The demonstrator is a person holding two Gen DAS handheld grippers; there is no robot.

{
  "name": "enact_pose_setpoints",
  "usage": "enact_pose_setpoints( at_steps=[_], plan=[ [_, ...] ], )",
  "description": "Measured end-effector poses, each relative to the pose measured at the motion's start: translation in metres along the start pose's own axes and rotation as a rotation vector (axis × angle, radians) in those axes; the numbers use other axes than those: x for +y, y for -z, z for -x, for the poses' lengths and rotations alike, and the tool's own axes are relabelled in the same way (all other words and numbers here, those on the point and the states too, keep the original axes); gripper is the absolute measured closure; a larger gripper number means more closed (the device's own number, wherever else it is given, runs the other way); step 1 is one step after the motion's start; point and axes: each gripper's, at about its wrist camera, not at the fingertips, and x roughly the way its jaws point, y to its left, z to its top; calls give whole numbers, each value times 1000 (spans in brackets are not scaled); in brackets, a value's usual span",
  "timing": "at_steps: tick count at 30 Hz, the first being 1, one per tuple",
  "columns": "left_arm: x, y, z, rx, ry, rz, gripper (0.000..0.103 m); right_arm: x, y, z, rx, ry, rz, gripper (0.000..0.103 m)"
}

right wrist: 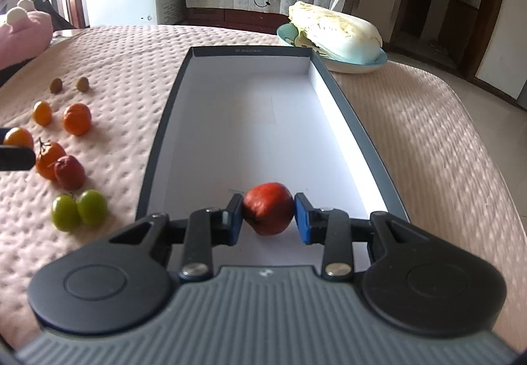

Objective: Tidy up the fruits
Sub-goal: 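Carry the red apple into the box and open the right gripper while left carries the orange, then lower the yellow orange into the box and open the left gripper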

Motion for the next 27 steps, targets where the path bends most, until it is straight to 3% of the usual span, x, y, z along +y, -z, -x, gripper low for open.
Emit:
enact_pose_setpoints(
  at_steps=[4, 11, 17, 27],
  plan=[
    [-10, -6, -3, -12, 8, -19, 63, -2, 1, -2, 0, 32, 8, 66],
    [-28, -15, -13, -19, 38, -38, 63, -15, 0, 18, -58, -5, -47, 66],
    [-49, -29, -26, -41, 80, -52, 63, -24, 4, 29, -80, -25, -59, 59],
    [-82, -65, -76, -65, 130, -63, 63, -35, 3, 47, -151, 100, -55, 60]
  ],
)
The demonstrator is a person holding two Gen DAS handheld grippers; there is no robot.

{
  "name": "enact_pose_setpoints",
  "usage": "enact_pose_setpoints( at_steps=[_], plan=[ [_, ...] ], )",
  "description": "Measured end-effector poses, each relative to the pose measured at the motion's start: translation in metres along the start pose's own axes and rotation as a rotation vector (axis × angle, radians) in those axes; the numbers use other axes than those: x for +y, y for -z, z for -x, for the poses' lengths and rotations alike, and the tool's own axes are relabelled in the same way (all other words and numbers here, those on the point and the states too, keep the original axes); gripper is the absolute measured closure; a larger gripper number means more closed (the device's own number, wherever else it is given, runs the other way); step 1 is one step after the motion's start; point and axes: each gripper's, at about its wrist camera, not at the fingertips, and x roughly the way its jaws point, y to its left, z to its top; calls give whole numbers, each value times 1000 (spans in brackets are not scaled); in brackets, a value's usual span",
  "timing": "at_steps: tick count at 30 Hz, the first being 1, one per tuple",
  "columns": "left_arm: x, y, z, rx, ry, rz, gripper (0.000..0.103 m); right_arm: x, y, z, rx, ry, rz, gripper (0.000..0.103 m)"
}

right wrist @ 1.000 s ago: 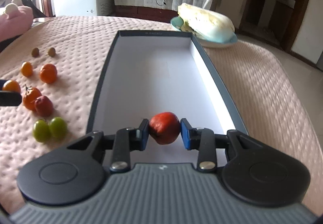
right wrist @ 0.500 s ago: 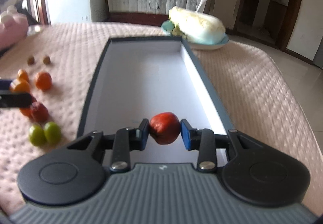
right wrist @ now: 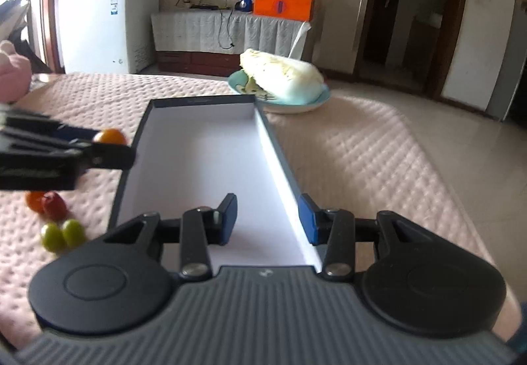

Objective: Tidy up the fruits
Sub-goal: 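Lower the yellow orange into the box and open the left gripper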

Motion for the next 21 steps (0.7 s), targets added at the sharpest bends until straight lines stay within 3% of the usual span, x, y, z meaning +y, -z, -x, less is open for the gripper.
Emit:
enact_pose_setpoints(
  at_steps=[11, 21],
  plan=[
    [-13, 1, -68, 104, -23, -23, 62, -10, 1, -4, 14, 36, -33, 60],
    [-6, 0, -42, 52, -11, -15, 62, 4, -4, 3, -50, 58, -19, 59]
  ],
)
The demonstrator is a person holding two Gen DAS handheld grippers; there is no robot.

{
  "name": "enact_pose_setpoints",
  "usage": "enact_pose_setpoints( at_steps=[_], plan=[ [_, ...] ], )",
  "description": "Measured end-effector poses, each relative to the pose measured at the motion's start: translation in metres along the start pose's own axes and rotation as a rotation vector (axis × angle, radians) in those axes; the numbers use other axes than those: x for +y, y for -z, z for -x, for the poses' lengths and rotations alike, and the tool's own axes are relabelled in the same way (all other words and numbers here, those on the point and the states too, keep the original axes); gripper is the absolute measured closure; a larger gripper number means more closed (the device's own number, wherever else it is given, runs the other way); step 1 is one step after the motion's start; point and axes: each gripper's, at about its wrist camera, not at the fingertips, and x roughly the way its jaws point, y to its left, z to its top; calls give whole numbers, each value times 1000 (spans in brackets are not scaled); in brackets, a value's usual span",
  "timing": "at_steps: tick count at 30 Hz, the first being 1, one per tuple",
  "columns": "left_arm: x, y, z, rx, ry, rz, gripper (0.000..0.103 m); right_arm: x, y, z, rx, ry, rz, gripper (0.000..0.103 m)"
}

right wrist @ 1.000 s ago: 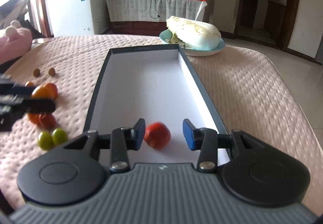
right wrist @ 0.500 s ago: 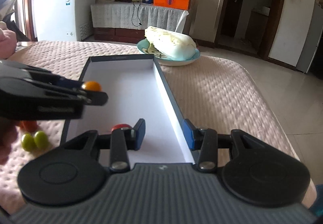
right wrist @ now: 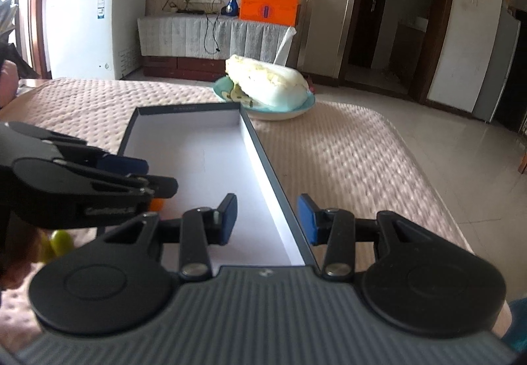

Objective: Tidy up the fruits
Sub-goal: 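Lower the yellow orange into the box and open the left gripper, then grasp a green lime with the right gripper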

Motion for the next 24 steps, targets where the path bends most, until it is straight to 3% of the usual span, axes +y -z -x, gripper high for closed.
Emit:
enact_pose_setpoints(
  at_steps=[6, 10, 17, 22, 24],
  plan=[
    [25, 6, 44, -57, -27, 32, 62, 14, -6, 11, -87, 6, 1, 59],
    [48, 18, 81, -81, -72, 45, 62, 28, -8, 18, -125, -38, 17, 59],
    [98, 57, 140, -78, -179, 78, 62, 66, -8, 38, -156, -259, 104, 60],
    [112, 93, 163, -36, -225, 86, 62, 106, 2, 42, -99, -402, 239, 61],
    [114, 104, 166, -18, -229, 81, 62, 120, 9, 41, -58, -447, 283, 66]
  ],
)
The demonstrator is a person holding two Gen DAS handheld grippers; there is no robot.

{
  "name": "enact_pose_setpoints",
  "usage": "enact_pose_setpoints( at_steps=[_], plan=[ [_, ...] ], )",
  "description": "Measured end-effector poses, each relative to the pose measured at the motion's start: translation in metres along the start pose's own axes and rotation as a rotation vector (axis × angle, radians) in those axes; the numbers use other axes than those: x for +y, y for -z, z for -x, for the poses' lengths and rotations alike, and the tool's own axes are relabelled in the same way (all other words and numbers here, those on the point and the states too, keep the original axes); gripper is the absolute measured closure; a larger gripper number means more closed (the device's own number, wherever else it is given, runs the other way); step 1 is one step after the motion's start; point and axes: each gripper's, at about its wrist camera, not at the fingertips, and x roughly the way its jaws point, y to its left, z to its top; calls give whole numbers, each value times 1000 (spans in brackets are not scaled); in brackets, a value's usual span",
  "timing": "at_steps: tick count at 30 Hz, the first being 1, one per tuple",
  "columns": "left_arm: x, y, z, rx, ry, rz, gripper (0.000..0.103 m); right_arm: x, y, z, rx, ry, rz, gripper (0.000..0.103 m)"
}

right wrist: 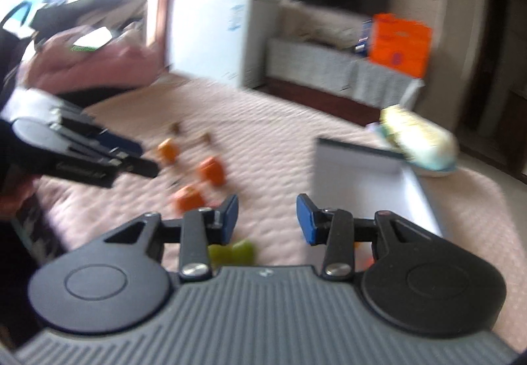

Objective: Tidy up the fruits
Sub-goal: 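Grasp a green lime with the right gripper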

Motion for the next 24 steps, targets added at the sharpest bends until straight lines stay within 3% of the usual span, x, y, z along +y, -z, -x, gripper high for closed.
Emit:
enact_pose_setpoints(
  at_steps=[5, 10, 14, 24],
  plan=[
    [3, 12, -1, 13, 18, -16, 62, 26, 8, -15, 93, -41, 56, 70],
    [-9, 2, -17, 21, 59, -9, 62, 35, 20, -25, 148, -37, 45, 70],
    [-14, 1, -28, 41, 72, -23, 62, 35, 21, -34, 172, -4, 44, 70],
    [-16, 1, -42, 65, 106, -34, 62, 34, 16, -49, 201, -24, 43, 75]
  ],
)
